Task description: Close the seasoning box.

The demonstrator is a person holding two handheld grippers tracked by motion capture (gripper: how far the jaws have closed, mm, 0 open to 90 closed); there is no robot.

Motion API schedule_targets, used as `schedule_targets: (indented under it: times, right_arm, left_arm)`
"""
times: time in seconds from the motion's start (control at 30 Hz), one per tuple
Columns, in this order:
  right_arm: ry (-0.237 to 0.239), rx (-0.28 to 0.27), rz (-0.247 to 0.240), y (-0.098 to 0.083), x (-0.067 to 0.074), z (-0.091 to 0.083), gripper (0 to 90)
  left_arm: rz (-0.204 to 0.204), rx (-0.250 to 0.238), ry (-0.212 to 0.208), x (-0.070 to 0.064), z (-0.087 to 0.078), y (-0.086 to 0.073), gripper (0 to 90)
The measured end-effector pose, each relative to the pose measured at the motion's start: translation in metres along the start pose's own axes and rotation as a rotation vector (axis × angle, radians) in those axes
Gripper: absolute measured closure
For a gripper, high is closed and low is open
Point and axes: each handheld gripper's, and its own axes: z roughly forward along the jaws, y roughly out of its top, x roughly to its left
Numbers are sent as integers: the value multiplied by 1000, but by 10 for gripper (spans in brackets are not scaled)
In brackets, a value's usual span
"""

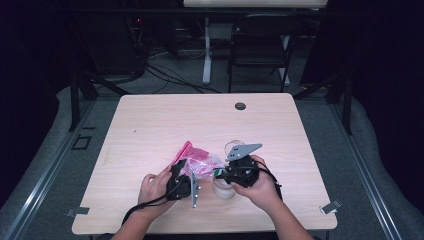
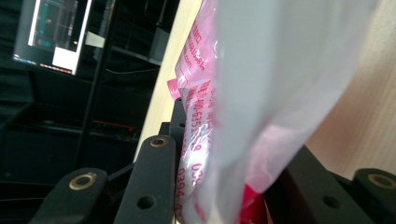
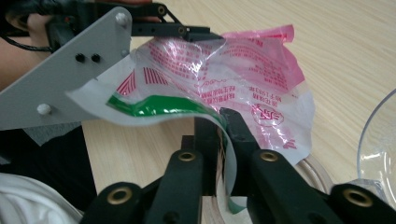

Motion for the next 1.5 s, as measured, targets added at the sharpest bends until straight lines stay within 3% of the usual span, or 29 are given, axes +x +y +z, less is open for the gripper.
schedule_targets:
  times: [0.1,0.2,0.37,0.53,0.63,0.67,1.03,1.33,1.5]
  right_arm:
    - [14,-24,18,0,-1,-2,784]
    - [7,-68,35,1,-3,-5,649]
    - [1,-96,43,2,-5,-8,569]
    - [10,-123,43,3,-4,-9,521]
    - [9,-134,25,3,-5,-11,517]
    - [5,-134,20,3,-5,-11,517]
    - [-37,-169,-1,5,-4,-18,491]
    - [-47,-196,30,5,-8,-25,514]
    - [-58,-208,33,5,-7,-26,516]
  left_arm:
    - [-19,6,-25,0,1,-1,723]
    - [-48,-1,-51,0,4,-3,723]
    - [-69,0,-84,-1,6,-5,724]
    - [-117,-15,-135,-1,10,-7,724]
    - [-126,-6,-162,0,11,-9,725]
    - [-197,-46,-179,-3,14,-10,725]
    - [-319,-58,-268,6,20,-18,732]
    - [-424,-73,-332,15,23,-26,738]
    - [-517,-85,-369,21,26,-34,739]
